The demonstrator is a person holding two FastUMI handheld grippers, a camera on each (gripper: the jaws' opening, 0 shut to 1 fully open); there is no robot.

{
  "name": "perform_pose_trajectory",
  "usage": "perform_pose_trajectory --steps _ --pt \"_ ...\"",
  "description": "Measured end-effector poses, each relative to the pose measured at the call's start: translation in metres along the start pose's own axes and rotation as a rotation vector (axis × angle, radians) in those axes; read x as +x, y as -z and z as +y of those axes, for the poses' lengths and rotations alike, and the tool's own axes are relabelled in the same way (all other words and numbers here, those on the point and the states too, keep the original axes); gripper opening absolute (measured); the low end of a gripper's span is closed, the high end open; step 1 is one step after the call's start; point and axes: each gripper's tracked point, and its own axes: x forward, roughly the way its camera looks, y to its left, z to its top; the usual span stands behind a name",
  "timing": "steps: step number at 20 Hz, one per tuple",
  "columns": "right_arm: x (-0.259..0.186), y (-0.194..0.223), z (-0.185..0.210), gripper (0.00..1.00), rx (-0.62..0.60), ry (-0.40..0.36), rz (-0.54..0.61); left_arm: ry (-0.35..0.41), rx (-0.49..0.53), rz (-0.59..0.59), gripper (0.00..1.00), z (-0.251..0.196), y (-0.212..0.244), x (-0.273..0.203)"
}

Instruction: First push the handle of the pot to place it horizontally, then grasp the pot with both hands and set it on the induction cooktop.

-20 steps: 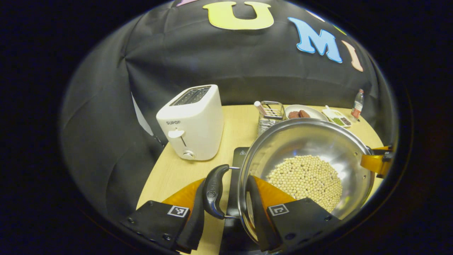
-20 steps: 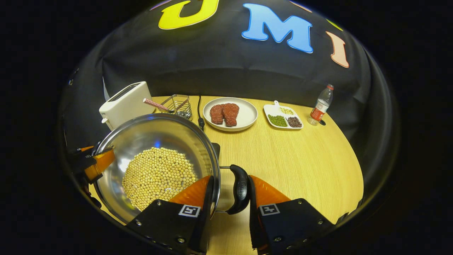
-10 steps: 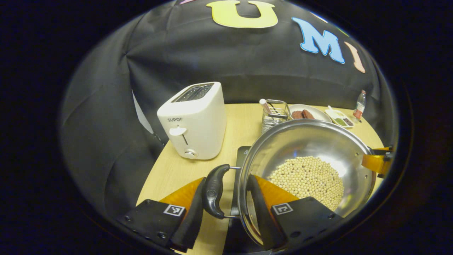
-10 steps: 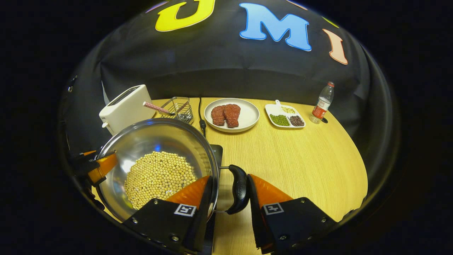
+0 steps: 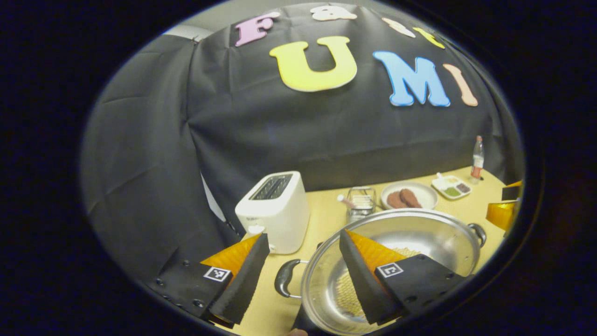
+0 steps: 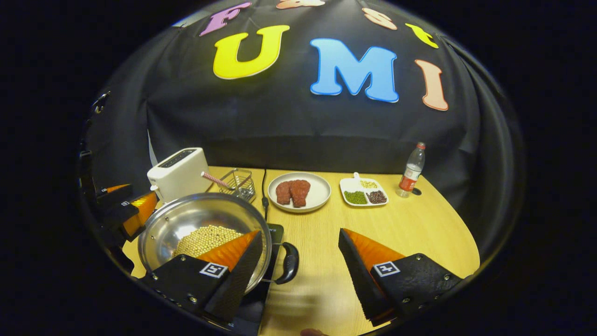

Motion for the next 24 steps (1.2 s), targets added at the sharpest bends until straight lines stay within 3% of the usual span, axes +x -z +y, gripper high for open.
perform_pose_trajectory --steps 3,4,5,6,8,15,19,24 --pt "-0.029 -0.022 -0.036 0.98 -0.016 0.001 -0.070 0.011 -0.084 -0.086 0.98 -0.033 -0.042 -0.040" --pt "-0.038 -0.027 -0.047 0.98 -0.023 0.001 -0.092 0.015 -0.110 -0.101 0.91 -0.047 -0.052 -0.054" --pt "-0.049 -0.033 -0.061 0.98 -0.029 0.005 -0.120 0.027 -0.126 -0.117 0.90 -0.064 -0.061 -0.065" --pt "-0.060 -0.039 -0.074 0.98 -0.035 0.006 -0.147 0.038 -0.133 -0.136 0.98 -0.080 -0.071 -0.078" --pt "-0.081 -0.047 -0.098 0.98 -0.043 0.000 -0.203 0.056 -0.130 -0.181 1.00 -0.108 -0.091 -0.107" --pt "-0.151 -0.043 -0.172 0.97 -0.041 0.007 -0.301 0.096 -0.174 -0.255 0.98 -0.191 -0.115 -0.210" --pt "-0.188 -0.043 -0.196 0.97 -0.048 0.017 -0.355 0.093 -0.183 -0.321 1.00 -0.203 -0.132 -0.268" --pt "-0.244 -0.052 -0.195 0.97 -0.030 0.029 -0.435 0.124 -0.191 -0.390 1.00 -0.193 -0.148 -0.325"
